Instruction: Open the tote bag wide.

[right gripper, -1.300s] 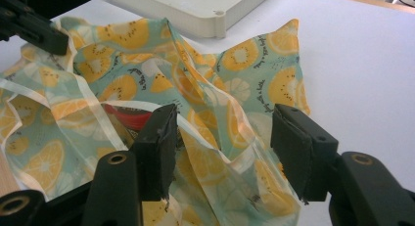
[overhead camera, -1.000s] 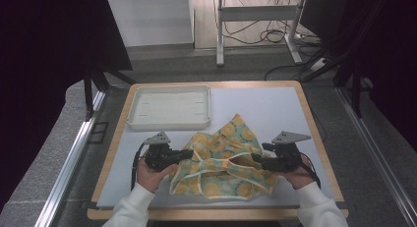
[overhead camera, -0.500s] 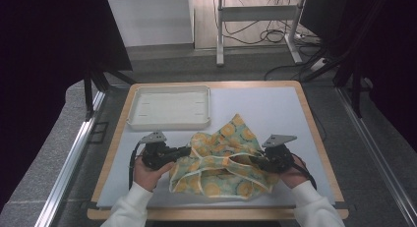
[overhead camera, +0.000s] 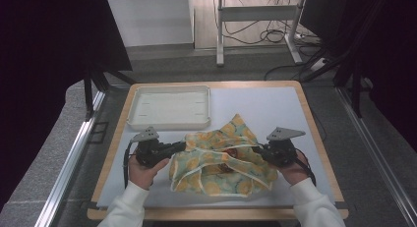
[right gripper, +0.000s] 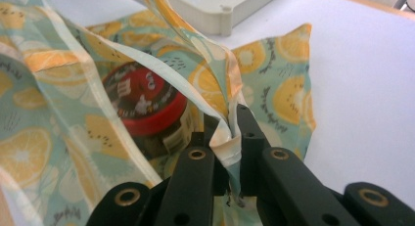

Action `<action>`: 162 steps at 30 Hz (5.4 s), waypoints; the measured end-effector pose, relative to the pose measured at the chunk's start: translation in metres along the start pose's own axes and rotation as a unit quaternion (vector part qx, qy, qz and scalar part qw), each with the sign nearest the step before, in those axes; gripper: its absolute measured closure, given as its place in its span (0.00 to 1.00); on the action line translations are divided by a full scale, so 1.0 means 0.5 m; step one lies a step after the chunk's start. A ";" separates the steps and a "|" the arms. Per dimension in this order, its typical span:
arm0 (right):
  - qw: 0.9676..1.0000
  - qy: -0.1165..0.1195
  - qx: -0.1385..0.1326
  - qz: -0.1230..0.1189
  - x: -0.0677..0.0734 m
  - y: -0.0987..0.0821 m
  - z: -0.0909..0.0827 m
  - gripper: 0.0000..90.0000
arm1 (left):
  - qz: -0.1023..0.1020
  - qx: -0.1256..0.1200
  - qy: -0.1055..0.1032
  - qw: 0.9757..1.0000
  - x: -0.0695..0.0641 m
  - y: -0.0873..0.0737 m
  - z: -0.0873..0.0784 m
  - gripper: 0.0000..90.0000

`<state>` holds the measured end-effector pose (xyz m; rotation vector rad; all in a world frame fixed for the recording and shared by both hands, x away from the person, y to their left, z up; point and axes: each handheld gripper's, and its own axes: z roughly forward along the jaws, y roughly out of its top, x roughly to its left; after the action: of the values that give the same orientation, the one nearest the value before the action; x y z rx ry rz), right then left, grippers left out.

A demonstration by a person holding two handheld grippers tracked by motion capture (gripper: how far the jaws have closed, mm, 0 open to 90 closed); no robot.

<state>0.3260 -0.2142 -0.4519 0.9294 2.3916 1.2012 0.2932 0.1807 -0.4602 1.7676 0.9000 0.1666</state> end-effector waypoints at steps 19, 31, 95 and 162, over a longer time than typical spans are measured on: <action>1.000 -0.021 0.002 0.021 -0.042 0.020 0.063 0.95 | 0.008 0.002 0.044 0.999 0.025 0.011 0.019 1.00; 0.997 -0.029 0.060 0.031 -0.059 0.003 0.138 0.95 | -0.016 0.045 0.071 0.996 0.067 -0.020 0.063 1.00; 1.000 0.028 0.000 0.011 0.024 0.042 0.038 0.46 | -0.030 0.051 0.043 0.997 0.040 -0.020 0.044 0.38; 0.991 0.108 0.077 0.028 0.036 -0.129 -0.029 0.95 | 0.017 0.157 -0.080 0.984 -0.041 -0.111 0.028 1.00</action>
<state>0.2782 -0.2394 -0.4944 0.9626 2.6788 1.2060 0.2587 0.1635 -0.5075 2.0556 0.8110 -0.1006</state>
